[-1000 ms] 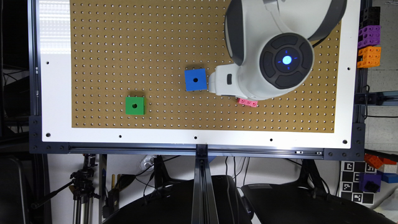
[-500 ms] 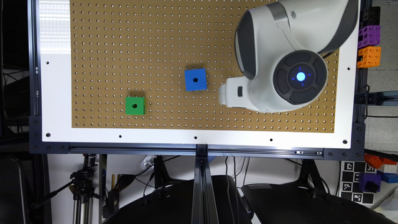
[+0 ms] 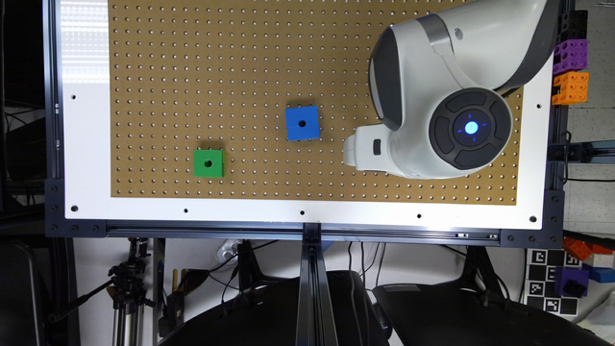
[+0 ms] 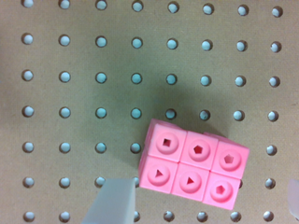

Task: Pick up pink block.

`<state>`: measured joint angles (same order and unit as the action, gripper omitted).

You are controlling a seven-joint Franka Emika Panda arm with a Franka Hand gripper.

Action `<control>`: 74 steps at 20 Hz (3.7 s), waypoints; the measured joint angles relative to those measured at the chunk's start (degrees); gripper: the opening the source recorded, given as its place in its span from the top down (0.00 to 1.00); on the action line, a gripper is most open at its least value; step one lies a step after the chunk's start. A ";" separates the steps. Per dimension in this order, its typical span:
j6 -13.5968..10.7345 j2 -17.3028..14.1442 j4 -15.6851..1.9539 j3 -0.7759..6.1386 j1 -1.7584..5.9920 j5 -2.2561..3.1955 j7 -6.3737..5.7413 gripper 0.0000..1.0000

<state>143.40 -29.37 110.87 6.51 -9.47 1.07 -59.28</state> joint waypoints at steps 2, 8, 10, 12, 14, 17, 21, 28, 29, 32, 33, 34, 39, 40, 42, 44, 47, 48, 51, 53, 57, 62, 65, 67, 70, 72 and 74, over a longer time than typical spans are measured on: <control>0.68 -1.23 -0.08 0.00 0.00 0.00 0.00 0.00; 1.56 -3.38 -1.21 0.00 0.00 0.01 0.00 0.00; 1.56 -3.39 -1.25 0.00 0.00 0.01 0.00 0.00; 1.56 -3.39 -1.26 0.00 0.00 0.01 0.00 0.00; 1.59 -3.75 -1.26 0.00 0.00 0.01 0.00 0.00; 1.98 -4.69 -1.44 0.00 0.00 0.02 0.00 0.00; 2.04 -5.15 -1.79 0.00 0.00 0.02 0.00 0.00; 2.26 -5.67 -1.85 -0.01 0.00 0.03 0.00 0.00; 2.55 -5.92 -1.94 -0.01 0.00 0.08 -0.02 0.00; 2.55 -5.92 -1.98 -0.03 0.05 0.08 -0.01 1.00; 2.55 -5.93 -1.98 -0.03 0.05 0.08 -0.01 1.00; 2.55 -5.92 -1.98 -0.03 0.05 0.08 -0.01 1.00; 2.42 -5.91 -1.96 -0.09 0.06 0.08 -0.02 1.00; 2.40 -5.90 -1.96 -0.11 0.06 0.08 -0.02 1.00; 2.37 -5.90 -1.96 -0.13 0.05 0.08 -0.02 1.00; 2.37 -5.90 -1.95 -0.13 0.06 0.08 -0.02 1.00; 2.36 -5.89 -1.95 -0.14 0.06 0.08 -0.02 1.00; 2.36 -5.89 -1.95 -0.14 0.06 0.08 -0.02 1.00; 2.36 -5.89 -1.95 -0.14 0.05 0.08 -0.02 1.00; 2.29 -5.66 -1.93 -0.18 0.06 0.08 -0.02 1.00; 0.36 -3.87 -1.92 -0.25 0.08 0.08 -0.02 1.00; -3.27 -0.31 -1.91 -0.24 0.07 0.08 -0.02 1.00; -5.80 2.22 -1.90 -0.24 0.07 0.08 -0.03 1.00; -6.87 3.27 -1.89 -0.23 0.07 0.08 -0.04 1.00; -8.16 4.59 -1.89 -0.22 0.06 0.08 -0.06 1.00; -8.60 5.04 -1.90 -0.22 0.06 0.08 -0.06 1.00; -8.92 5.58 -1.90 -0.21 0.06 0.08 -0.07 1.00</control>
<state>134.48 -23.79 108.97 6.30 -9.40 1.16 -59.35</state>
